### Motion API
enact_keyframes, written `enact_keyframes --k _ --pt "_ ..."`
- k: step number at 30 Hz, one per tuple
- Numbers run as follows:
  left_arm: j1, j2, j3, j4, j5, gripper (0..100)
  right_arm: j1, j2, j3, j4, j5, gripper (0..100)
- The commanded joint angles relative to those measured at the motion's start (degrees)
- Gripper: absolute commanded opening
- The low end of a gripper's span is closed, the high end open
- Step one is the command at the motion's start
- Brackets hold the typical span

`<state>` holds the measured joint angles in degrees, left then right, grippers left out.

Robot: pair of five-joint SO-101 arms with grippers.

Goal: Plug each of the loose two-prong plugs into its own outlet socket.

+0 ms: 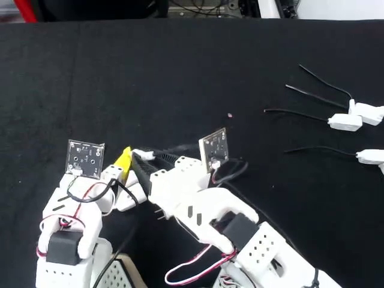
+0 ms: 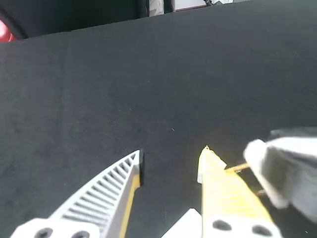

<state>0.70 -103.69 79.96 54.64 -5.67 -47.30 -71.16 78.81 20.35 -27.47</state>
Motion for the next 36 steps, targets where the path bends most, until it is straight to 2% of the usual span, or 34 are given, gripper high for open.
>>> enact_keyframes --k 1,16,19,24,30,33,36 --pt "-1.98 -0.79 -0.75 -3.96 1.14 20 -2.29 1.01 -2.42 3.34 2.73 1.1" --pt "-1.98 -0.79 -0.48 -3.87 0.88 20 -1.85 1.10 -3.74 4.92 5.89 1.1" --pt "-2.51 -0.79 -0.92 -1.41 0.62 20 2.55 1.36 -8.48 11.16 8.79 1.1" --pt "-2.07 -0.62 -5.49 10.02 -9.49 20 15.82 10.59 -24.48 29.19 10.29 1.1" --pt "-2.33 2.02 -12.35 23.74 -17.58 20 24.26 32.04 -41.54 41.85 18.81 1.2" --pt "-1.89 9.14 -12.88 24.88 -21.45 20 26.99 42.77 -48.13 44.75 21.01 1.2" --pt "-1.98 18.99 -13.32 22.07 -29.36 20 27.96 51.74 -52.70 45.63 22.77 1.2"
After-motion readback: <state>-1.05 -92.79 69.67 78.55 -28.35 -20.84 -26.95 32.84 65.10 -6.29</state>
